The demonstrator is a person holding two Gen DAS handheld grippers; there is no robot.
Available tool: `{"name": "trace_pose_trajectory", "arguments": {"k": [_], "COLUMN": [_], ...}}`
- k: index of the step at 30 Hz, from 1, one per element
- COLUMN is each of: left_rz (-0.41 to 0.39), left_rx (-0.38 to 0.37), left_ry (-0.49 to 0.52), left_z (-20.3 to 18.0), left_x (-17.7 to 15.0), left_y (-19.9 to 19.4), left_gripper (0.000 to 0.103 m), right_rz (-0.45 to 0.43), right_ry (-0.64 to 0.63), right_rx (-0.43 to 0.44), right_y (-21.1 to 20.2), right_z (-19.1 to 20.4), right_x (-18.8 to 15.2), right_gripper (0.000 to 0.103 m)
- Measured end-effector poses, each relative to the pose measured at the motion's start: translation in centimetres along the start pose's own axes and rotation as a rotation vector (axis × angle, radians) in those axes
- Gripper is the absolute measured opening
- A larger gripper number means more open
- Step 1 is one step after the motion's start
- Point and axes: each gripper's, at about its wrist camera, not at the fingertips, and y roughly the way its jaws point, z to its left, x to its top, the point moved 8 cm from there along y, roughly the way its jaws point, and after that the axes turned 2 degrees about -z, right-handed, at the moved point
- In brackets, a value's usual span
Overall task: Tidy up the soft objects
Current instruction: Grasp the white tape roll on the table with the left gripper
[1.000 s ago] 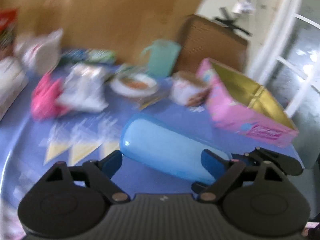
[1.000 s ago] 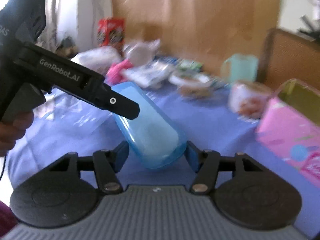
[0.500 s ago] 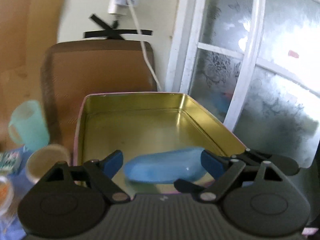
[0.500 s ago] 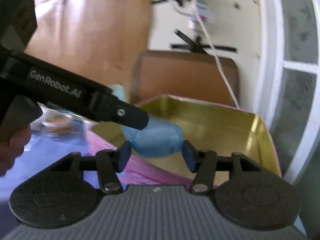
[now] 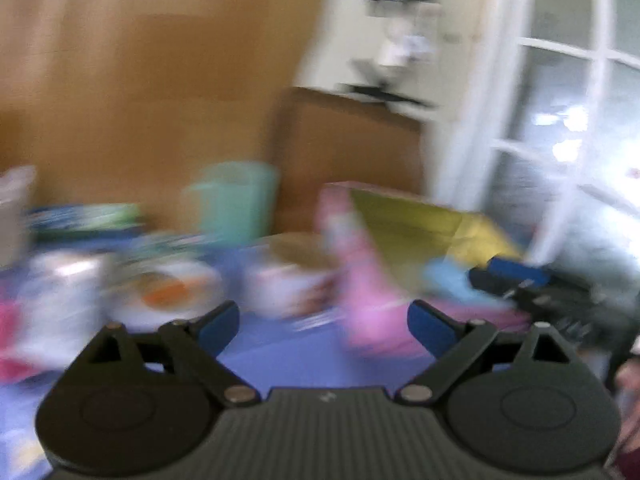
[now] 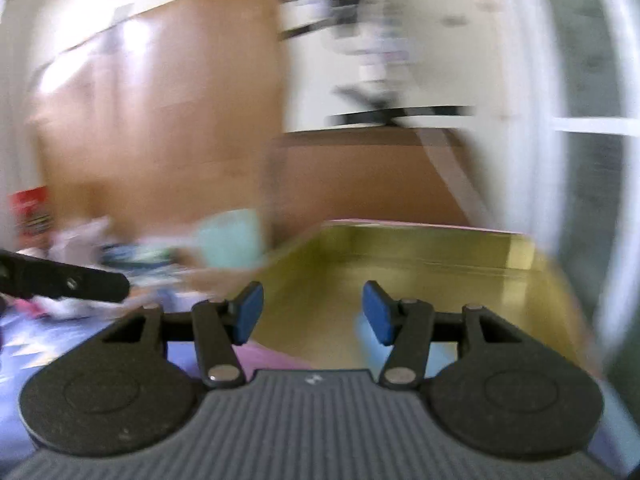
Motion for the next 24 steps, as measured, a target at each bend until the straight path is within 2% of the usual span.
{"name": "trace_pose_trajectory", "arguments": {"k": [2,3,5,8,11,12,13,16,18,22,24], "left_rz": [0.017,0.029,0.043,0.047,0.04,0.038,0.037,0.025,0.025,0.07,0.108], "left_rx": [0.133,0.168,0.205,0.239,0.234,0.227,0.222,0.187,0.164,0.064,0.059], "left_ry": [-0.007,-0.029,-0.085,-0.141,-0.196,-0.211,-0.223,-0.252,-0.269,-0.273,-0.25], "left_z": [4.2,5.8,8.6,10.9,12.0,12.3,12.1,11.5,10.7,9.4,8.3], "left_x": [-1.7,-2.5,-4.0,-4.4,-5.0,-5.0,-4.7,-4.5,-4.6,-4.7,-5.1], "left_y": [-1.8,-2.6,-4.3,-5.8,-7.3,-7.4,-7.4,-7.9,-8.2,-7.1,-6.4], "left_gripper": [0.094,0.094,0.094,0.094,0.094,0.094,0.093,0.091,0.087,0.08,0.073], "right_rz": [0.058,0.083,0.125,0.179,0.207,0.22,0.243,0.246,0.257,0.279,0.299], "right_ry": [-0.046,-0.07,-0.105,-0.163,-0.298,-0.338,-0.375,-0.411,-0.387,-0.397,-0.378], "right_rx": [0.111,0.157,0.219,0.283,0.273,0.269,0.265,0.271,0.326,0.444,0.476], "right_y": [3.0,4.5,8.0,12.2,14.8,15.5,15.9,14.3,11.5,4.7,2.6], "right_z": [4.6,6.8,10.5,15.3,18.5,19.1,19.5,19.4,19.6,20.8,20.9], "right_x": [-0.2,-0.4,-0.4,-0.8,-1.8,-2.1,-2.7,-3.0,-3.2,-5.6,-6.8], "right_gripper": [0.045,0.043,0.043,0.043,0.042,0.036,0.018,0.011,0.01,0.008,0.008]}}
